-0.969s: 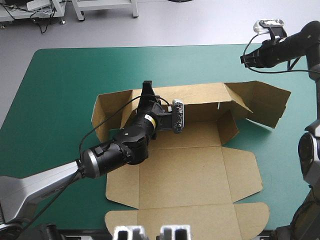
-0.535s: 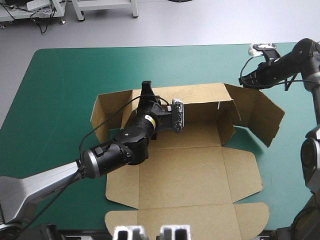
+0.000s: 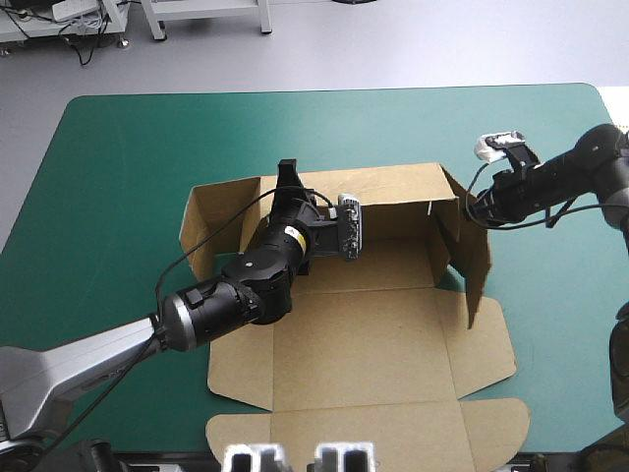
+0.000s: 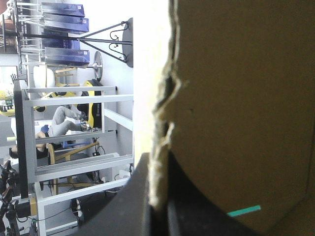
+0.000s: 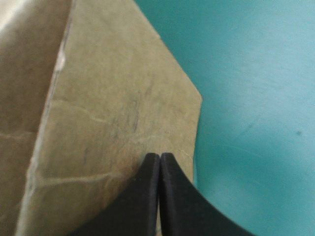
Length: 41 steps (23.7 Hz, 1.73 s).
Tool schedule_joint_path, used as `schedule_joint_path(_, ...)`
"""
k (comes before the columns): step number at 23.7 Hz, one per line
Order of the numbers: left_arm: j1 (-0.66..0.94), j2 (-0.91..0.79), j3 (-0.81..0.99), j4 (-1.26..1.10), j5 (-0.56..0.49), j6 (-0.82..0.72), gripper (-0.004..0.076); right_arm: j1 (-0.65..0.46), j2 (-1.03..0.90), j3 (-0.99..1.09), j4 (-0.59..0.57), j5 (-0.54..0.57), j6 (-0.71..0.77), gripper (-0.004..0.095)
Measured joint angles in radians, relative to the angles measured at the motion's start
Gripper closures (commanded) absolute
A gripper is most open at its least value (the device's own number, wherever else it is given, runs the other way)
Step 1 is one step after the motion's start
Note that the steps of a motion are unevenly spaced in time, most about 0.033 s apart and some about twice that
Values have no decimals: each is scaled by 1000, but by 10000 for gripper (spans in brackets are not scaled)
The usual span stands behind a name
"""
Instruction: Fold the box
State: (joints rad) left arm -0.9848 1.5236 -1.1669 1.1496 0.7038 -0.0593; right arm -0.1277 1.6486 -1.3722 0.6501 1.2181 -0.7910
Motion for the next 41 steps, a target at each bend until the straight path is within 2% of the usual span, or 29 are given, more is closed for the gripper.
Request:
schedule_joint_path(1,0,0,0,-7,0,0,734,0,-5,58,78,-42,-59,931)
schedule_joint_path(3,0,0,0,-18,0,0,734,0,-17,135,160,-95,-145,931)
schedule_joint_path(12,0,0,0,-20,1,0,734,0,-187,438,336,-290,-492,931)
schedule_joint_path(14,0,0,0,-20,1,0,734,0,-224,468,348,-317,-528,930)
schedule_joint_path(18,0,0,0,-20,1,0,734,0,-286,513,350,-348,-574,862)
schedule_joint_path(22,0,0,0,-20,1,0,734,0,-324,518,316,-350,-557,624)
schedule_joint_path(26,0,0,0,-22,3,0,734,0,-328,518,273,-335,-540,478)
schedule_joint_path(30,0,0,0,-22,3,0,734,0,-329,519,268,-288,-538,463)
schedule_joint_path(34,0,0,0,-22,3,0,734,0,-329,519,277,-298,-540,463)
schedule_joint_path(38,0,0,0,-22,3,0,734,0,-329,520,355,-358,-613,463)
schedule_joint_path(41,0,0,0,-22,1,0,734,0,-329,525,454,-396,-685,463)
